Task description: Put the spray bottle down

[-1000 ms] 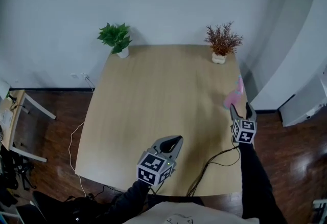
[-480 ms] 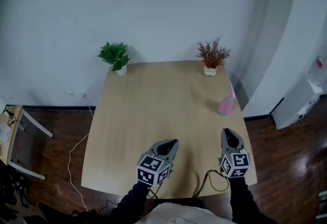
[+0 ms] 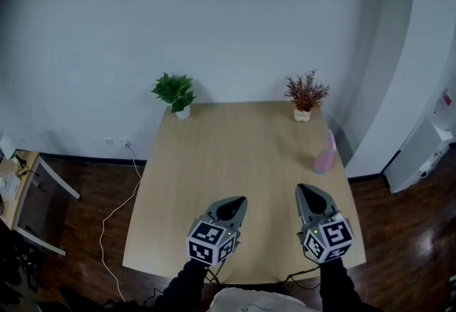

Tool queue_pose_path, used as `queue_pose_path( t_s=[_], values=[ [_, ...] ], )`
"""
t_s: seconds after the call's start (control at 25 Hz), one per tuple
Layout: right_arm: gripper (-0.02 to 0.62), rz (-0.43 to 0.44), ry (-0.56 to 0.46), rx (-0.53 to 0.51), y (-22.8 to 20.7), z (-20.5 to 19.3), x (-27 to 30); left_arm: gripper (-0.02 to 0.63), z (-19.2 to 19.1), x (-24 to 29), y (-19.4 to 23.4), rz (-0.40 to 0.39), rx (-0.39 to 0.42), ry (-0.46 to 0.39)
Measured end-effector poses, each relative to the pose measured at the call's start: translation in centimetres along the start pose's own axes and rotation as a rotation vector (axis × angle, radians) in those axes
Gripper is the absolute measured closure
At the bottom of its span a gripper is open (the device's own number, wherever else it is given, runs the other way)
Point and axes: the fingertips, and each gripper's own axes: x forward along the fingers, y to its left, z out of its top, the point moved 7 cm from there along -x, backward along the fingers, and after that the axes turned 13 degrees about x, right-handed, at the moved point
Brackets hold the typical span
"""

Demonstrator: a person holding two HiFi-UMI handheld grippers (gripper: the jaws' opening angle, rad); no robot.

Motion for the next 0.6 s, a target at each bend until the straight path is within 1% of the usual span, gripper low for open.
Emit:
queue_pose_path(
  t_s=[0.2,0.32,0.6],
  values=[
    [0.594,0.029,0.077,0.101,0.6,-2.5,1.5,0.588,0.1,-0.7,0.5,0.026,-0.012,-0.004],
    [0.594,0.048,0.090,0.141,1.2,-3.0,1.6,0.588,0.1,-1.1,0.6,0.037,-0.018,-0.004],
    [0.594,0.079,0.090,0.147,2.0,-2.8,1.8,0.588,0.5,-1.6,0.6,0.048,-0.023,-0.012]
  ],
)
